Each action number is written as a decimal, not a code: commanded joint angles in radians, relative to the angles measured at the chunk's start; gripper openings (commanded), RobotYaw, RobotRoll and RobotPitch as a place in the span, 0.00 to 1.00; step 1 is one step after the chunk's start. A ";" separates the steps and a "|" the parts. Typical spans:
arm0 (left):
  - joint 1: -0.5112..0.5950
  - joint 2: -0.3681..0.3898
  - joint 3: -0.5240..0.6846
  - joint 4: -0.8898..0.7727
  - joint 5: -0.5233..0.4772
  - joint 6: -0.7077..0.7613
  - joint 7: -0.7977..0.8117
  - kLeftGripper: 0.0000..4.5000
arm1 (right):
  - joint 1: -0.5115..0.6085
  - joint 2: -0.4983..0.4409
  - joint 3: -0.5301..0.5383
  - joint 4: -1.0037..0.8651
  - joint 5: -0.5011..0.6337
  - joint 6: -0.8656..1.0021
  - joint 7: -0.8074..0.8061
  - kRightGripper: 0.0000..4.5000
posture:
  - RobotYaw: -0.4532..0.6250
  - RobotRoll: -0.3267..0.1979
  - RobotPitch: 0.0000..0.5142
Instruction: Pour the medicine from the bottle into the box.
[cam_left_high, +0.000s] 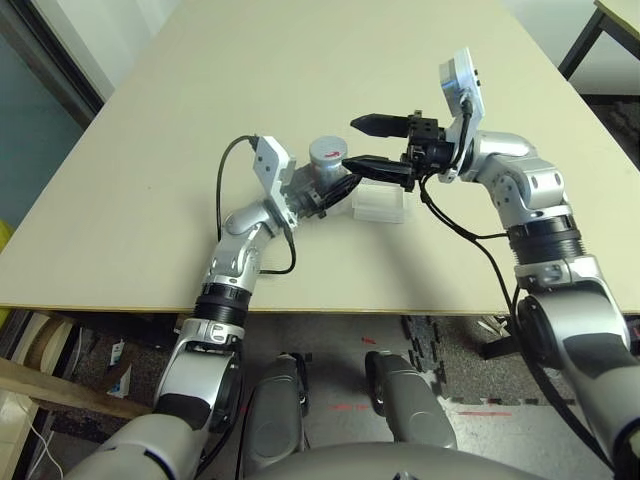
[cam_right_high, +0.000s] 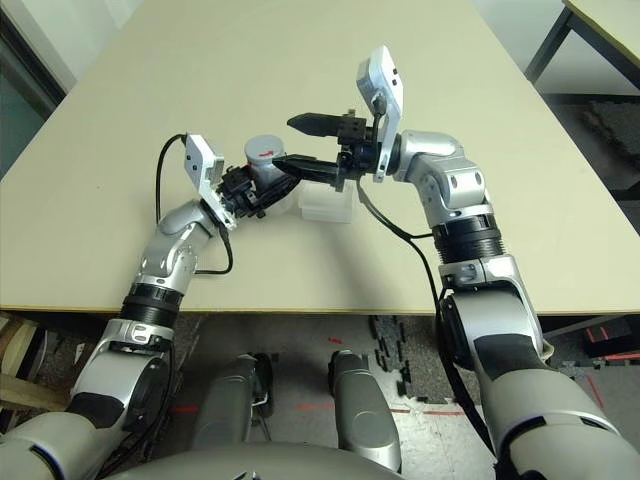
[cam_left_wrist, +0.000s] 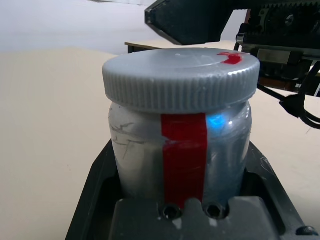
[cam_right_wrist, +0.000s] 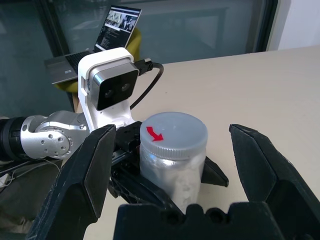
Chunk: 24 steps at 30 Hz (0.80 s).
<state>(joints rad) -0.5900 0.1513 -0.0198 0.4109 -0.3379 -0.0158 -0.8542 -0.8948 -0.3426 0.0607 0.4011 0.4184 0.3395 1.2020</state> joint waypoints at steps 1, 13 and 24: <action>-0.019 -0.006 -0.014 0.008 0.014 -0.013 -0.010 0.58 | -0.014 0.006 0.010 0.016 -0.013 -0.012 0.009 1.00 | 0.22 0.62 0.25; -0.012 -0.012 -0.024 -0.006 0.023 -0.011 -0.013 0.58 | -0.034 0.037 0.018 0.077 -0.055 -0.058 0.019 1.00 | 0.23 0.62 0.24; -0.006 -0.009 -0.031 -0.009 0.025 -0.008 -0.008 0.58 | -0.060 0.052 0.009 0.127 -0.065 -0.087 0.020 0.57 | 0.23 0.62 0.25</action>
<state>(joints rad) -0.6086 0.1410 -0.0390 0.4098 -0.3226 -0.0241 -0.8543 -0.9329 -0.2940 0.0685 0.5173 0.3623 0.2661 1.2205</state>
